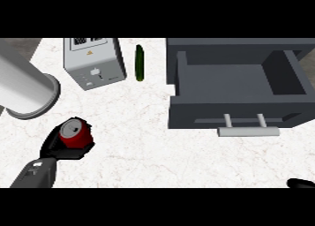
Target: Pick up the can, place it into the drawer and close the drawer
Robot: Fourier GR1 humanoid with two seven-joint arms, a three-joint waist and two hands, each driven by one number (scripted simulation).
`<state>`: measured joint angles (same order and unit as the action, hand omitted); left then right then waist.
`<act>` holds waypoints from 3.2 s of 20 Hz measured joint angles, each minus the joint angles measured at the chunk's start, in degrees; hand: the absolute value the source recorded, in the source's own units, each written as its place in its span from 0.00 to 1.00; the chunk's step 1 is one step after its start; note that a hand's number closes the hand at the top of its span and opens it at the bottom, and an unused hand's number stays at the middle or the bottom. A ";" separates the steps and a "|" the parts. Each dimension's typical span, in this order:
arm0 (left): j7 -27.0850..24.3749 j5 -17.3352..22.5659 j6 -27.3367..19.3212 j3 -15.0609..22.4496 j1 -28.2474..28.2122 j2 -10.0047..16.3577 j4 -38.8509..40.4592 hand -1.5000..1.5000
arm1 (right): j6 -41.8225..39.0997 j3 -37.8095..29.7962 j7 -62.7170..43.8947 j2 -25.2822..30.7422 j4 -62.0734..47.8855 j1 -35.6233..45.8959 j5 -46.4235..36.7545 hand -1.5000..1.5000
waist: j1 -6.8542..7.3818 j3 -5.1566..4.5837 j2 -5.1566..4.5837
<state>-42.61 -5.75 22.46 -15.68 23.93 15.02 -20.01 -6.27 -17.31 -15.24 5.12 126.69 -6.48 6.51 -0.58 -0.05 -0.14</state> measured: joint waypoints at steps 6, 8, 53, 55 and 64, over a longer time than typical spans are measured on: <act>1.48 1.45 -0.08 0.62 1.27 -2.05 -2.73 1.00 | 0.58 -0.50 -1.39 0.08 1.71 0.15 -0.21 0.00 | 0.18 0.03 0.11; 2.25 2.59 -3.39 -0.36 2.45 -4.33 -3.03 1.00 | 0.22 -0.73 -0.67 0.39 0.85 0.51 -0.23 0.00 | 0.19 0.03 0.10; 53.47 19.14 -45.47 23.10 49.44 -15.01 -24.06 1.00 | 2.31 -0.92 -5.44 1.49 3.45 4.46 -2.09 0.00 | -1.20 0.09 -0.11; 53.50 20.07 -45.94 23.41 52.45 -15.02 -20.76 1.00 | 1.90 -2.29 -5.49 2.65 2.50 5.51 -0.67 0.00 | -1.52 0.10 -0.21; 52.36 25.38 -48.46 26.90 62.65 -15.02 -8.85 1.00 | 2.26 -0.19 -6.14 1.96 3.36 6.29 -1.61 0.00 | -3.21 0.17 -0.66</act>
<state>9.75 19.62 -26.00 11.22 86.58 0.00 -28.86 -4.01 -17.49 -21.38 7.08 130.05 -0.19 4.90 -3.78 0.11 -0.80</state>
